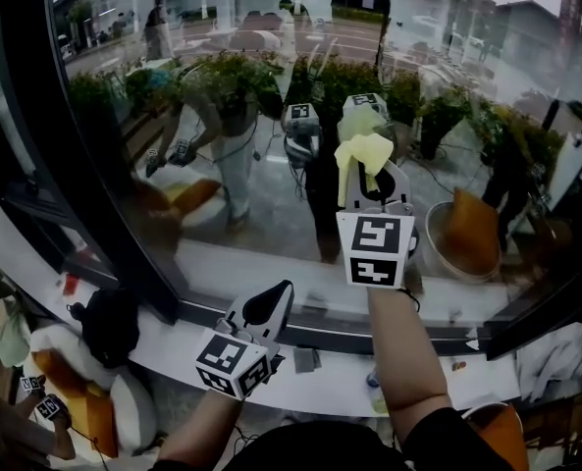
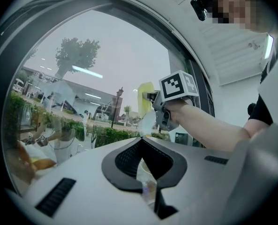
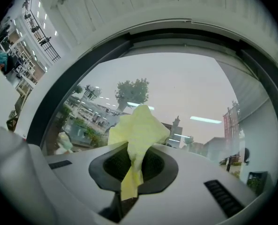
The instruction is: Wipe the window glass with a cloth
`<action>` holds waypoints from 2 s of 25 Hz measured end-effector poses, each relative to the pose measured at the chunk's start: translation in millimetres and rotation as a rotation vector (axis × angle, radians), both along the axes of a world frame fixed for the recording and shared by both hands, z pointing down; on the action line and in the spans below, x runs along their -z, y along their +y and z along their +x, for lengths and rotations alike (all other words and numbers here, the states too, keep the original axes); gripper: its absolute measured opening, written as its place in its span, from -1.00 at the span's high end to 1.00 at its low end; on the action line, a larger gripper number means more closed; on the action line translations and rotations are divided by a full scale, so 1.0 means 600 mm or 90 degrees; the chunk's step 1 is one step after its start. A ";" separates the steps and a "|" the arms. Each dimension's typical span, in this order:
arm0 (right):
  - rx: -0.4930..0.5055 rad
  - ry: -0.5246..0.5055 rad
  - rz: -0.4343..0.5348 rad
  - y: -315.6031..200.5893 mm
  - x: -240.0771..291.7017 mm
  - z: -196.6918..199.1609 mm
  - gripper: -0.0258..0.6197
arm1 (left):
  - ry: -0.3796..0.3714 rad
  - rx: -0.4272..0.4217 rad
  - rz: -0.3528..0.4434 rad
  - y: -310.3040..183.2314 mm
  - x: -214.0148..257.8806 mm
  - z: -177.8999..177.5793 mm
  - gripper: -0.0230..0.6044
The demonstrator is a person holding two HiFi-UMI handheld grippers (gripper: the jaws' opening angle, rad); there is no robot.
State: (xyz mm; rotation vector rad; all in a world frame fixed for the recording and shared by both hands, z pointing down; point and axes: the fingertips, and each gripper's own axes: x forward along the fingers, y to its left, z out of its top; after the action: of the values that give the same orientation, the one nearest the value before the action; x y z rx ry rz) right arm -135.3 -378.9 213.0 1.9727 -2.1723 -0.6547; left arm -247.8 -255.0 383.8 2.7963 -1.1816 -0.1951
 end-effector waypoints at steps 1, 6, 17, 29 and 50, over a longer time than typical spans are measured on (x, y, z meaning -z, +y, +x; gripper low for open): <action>0.001 -0.001 0.000 -0.001 -0.001 0.001 0.79 | 0.000 0.000 0.000 -0.001 -0.001 0.000 0.90; 0.008 -0.007 -0.007 -0.002 -0.003 -0.001 0.79 | -0.004 -0.008 0.003 0.001 -0.003 0.003 0.90; 0.054 -0.029 -0.035 0.017 -0.016 0.002 0.79 | 0.000 -0.021 0.007 0.014 -0.002 0.005 0.90; 0.046 -0.065 -0.057 0.120 -0.071 0.135 0.79 | -0.017 -0.100 -0.001 0.044 -0.018 0.122 0.90; -0.050 -0.131 -0.158 0.412 -0.235 0.429 0.79 | -0.063 -0.218 -0.051 0.231 -0.061 0.381 0.90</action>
State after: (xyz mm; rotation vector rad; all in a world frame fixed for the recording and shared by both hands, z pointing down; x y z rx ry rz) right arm 122.0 -131.8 353.9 2.0545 -2.1471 -0.1663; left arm -19.4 -116.3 420.6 2.9065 -0.6903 0.0179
